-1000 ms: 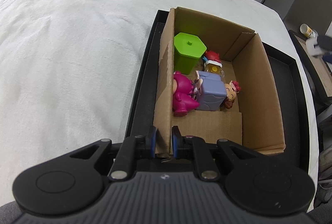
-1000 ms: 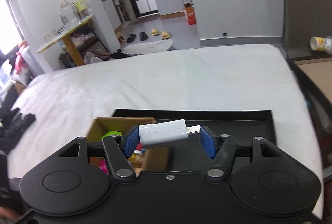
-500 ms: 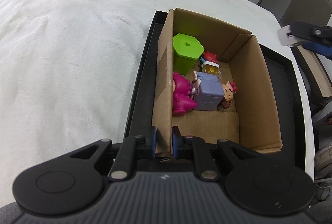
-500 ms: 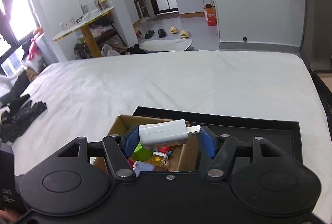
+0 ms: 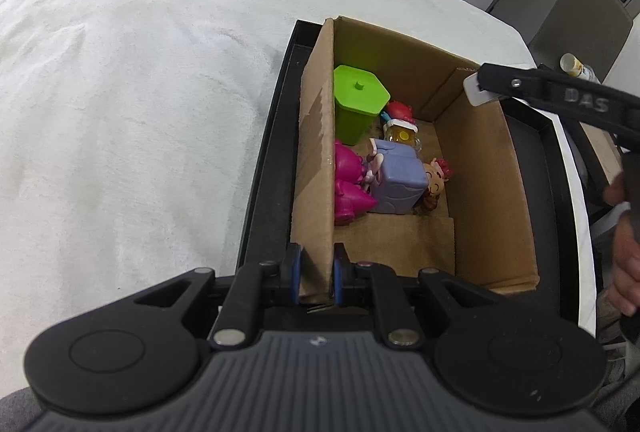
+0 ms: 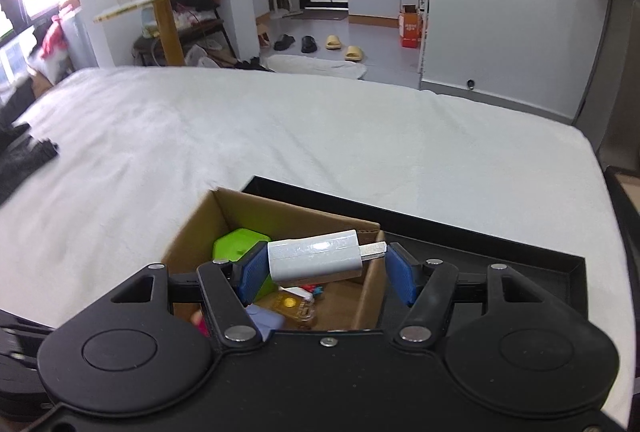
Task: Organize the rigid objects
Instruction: 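Lower the charger into the box beside the red figure and open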
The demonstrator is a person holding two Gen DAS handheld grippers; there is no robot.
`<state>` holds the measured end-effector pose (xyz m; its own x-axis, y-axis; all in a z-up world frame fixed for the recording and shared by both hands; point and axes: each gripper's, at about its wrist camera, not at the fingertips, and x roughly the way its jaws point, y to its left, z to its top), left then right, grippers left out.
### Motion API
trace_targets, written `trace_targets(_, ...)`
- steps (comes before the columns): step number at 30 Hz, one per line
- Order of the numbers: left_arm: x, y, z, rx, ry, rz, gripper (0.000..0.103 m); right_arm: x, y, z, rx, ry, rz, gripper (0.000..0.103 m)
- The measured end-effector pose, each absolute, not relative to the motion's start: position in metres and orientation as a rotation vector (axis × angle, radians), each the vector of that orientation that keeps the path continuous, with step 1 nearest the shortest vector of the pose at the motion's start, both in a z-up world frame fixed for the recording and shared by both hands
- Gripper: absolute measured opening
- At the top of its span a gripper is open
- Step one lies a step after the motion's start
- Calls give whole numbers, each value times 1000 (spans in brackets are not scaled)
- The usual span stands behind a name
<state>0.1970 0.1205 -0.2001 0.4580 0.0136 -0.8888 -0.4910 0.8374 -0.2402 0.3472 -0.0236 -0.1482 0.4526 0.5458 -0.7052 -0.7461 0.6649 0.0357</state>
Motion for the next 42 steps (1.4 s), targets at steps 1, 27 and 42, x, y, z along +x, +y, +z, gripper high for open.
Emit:
trace_targets(1,197,121,-200,-510,1061,325,15,347,-21,-151,-311,747,800,62)
trace_targets(27,206,119,-199,-468,1077,339,15,377,-70,-144,-102,844,743,72)
trace_targets(42,206,121,-193,-495,1107,384,18,376,-111,-142,65,902,707,73)
